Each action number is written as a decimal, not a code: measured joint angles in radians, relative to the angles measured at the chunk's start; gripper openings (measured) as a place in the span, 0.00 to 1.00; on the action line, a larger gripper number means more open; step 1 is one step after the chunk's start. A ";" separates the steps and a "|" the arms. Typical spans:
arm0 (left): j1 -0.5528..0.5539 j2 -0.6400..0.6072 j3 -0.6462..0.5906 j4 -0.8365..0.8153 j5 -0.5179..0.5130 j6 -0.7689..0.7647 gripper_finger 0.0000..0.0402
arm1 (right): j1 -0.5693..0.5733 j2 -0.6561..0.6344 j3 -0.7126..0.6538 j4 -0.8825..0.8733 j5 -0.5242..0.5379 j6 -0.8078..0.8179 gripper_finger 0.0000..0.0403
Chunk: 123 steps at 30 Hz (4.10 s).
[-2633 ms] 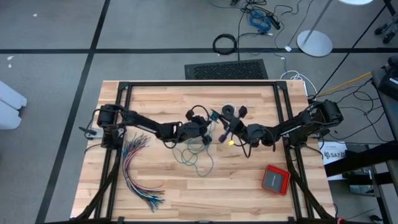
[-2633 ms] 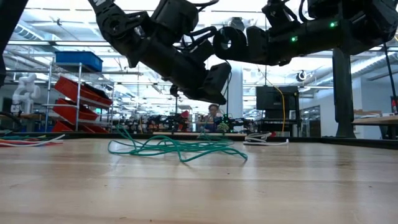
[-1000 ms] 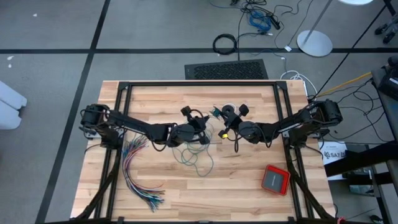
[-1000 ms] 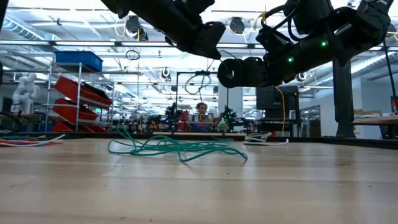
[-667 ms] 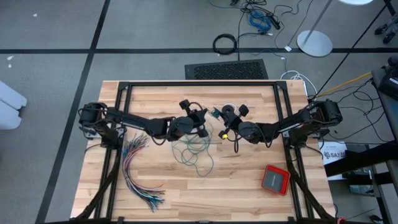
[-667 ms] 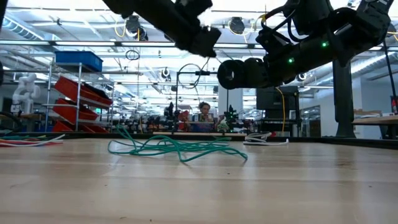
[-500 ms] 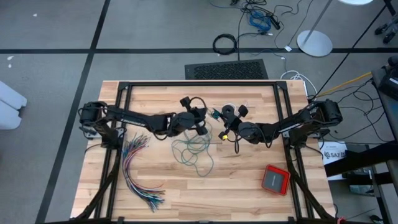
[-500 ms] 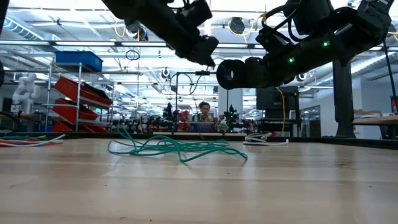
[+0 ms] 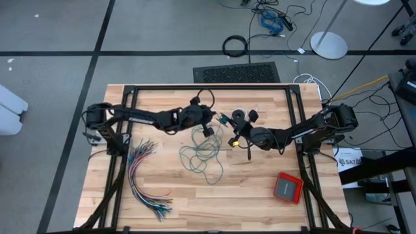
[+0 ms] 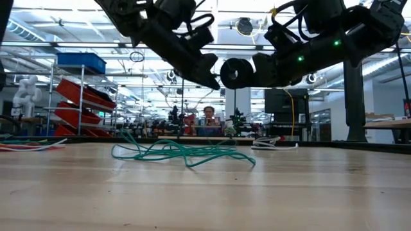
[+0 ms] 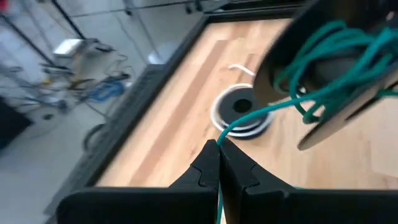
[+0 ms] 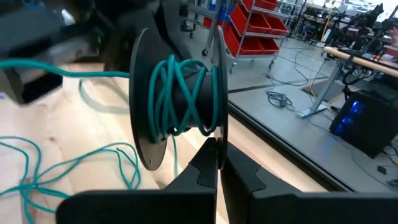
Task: Coil cords
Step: Coil the green wire onto the spool
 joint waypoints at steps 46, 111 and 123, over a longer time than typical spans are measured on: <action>-0.069 0.076 -0.306 0.441 -0.059 -0.127 0.35 | -0.010 0.000 0.000 0.118 0.006 -0.021 0.00; -0.187 0.249 0.020 0.349 -0.158 -0.092 0.00 | -0.046 0.000 0.000 0.079 0.068 0.020 0.00; -0.221 0.249 0.136 0.172 -0.299 0.038 0.00 | -0.057 0.000 0.000 0.027 0.054 0.050 0.00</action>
